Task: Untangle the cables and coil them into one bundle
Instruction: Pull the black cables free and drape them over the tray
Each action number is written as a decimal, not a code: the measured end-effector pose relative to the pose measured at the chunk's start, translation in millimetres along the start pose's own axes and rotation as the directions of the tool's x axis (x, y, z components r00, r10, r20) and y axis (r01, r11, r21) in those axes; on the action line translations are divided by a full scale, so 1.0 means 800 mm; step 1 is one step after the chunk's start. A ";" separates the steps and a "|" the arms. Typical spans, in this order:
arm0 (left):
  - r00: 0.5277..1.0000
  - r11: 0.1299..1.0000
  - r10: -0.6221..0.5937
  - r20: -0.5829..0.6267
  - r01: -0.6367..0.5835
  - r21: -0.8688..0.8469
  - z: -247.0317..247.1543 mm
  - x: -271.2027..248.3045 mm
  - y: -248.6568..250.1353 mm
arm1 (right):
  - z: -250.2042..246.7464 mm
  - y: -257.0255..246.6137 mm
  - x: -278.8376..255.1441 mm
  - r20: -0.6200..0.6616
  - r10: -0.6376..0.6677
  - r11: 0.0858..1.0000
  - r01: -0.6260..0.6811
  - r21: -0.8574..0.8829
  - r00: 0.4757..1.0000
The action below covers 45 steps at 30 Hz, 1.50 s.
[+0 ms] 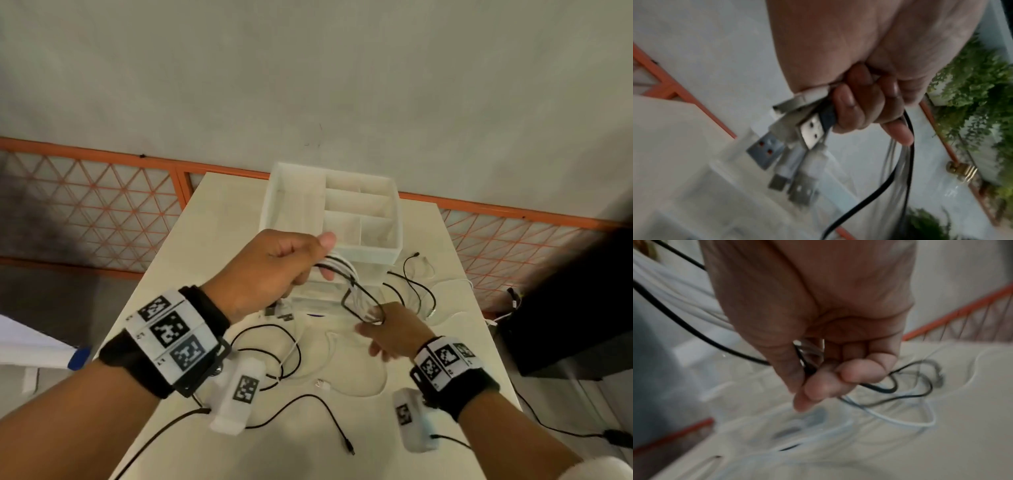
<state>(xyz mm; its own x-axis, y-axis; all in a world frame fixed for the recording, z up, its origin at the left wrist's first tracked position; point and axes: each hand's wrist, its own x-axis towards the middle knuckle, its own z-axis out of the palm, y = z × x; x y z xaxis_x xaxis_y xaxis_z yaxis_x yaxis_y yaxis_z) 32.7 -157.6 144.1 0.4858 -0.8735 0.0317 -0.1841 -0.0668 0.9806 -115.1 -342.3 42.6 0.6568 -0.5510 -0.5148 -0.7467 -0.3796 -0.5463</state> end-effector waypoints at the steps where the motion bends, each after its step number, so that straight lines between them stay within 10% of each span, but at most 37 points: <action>1: 0.998 0.998 -0.056 0.019 0.056 0.014 -0.009 -0.003 -0.001 | -0.010 0.015 0.009 -0.067 0.052 0.998 -0.054 -0.038 0.996; 5: 0.937 0.820 -0.319 0.145 0.196 0.537 -0.028 -0.008 -0.049 | -0.051 0.045 0.013 -0.653 -0.023 0.999 0.039 0.009 0.757; 8: 0.899 0.662 -0.428 0.094 0.241 0.709 -0.014 -0.011 -0.095 | -0.037 0.048 0.008 -0.509 -0.082 0.994 0.111 0.026 0.857; 13: 0.901 0.695 -0.422 -0.098 0.392 0.603 0.008 -0.017 -0.128 | 0.052 0.076 -0.001 -0.446 -0.204 0.979 0.190 -0.077 0.871; 17: 0.893 0.819 -0.430 -0.133 0.448 0.358 0.012 -0.021 -0.128 | 0.106 0.097 -0.007 -0.060 -0.192 0.896 0.150 -0.419 0.980; 24: 0.879 0.869 -0.475 -0.038 0.462 -0.177 0.013 -0.025 -0.107 | 0.113 0.088 -0.020 -0.012 -0.206 0.794 0.160 -0.586 0.978; 28: 0.905 0.893 -0.422 -0.046 0.406 -0.195 0.005 -0.027 -0.094 | 0.061 0.044 -0.040 -0.124 -0.355 0.919 0.321 -0.230 0.927; 34: 0.939 0.907 -0.336 0.076 0.345 -0.242 0.020 -0.024 -0.068 | 0.020 -0.063 -0.081 -0.099 -0.638 0.768 0.622 -0.152 0.764; 38: 0.969 0.960 -0.246 0.015 0.242 0.139 0.033 -0.022 -0.064 | 0.024 -0.087 -0.071 -0.275 -0.671 0.739 0.653 -0.169 0.688; 41: 0.971 0.954 -0.225 -0.080 0.236 0.185 0.013 -0.018 -0.063 | 0.007 -0.069 -0.058 -0.358 -0.563 0.823 0.546 -0.158 0.745; 45: 0.960 0.976 -0.219 -0.174 0.215 -0.042 -0.031 -0.017 -0.043 | -0.008 0.014 -0.016 -0.337 -0.146 0.973 0.072 -0.221 0.930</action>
<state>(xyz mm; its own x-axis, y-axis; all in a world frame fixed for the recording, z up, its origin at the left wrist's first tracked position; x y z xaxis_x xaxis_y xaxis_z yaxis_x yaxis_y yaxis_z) 53.4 -131.4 114.9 0.6555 -0.7400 -0.1505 -0.0392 -0.2323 0.9718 -132.8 -344.3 47.1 0.6842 -0.7077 -0.1763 -0.7020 -0.5734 -0.4224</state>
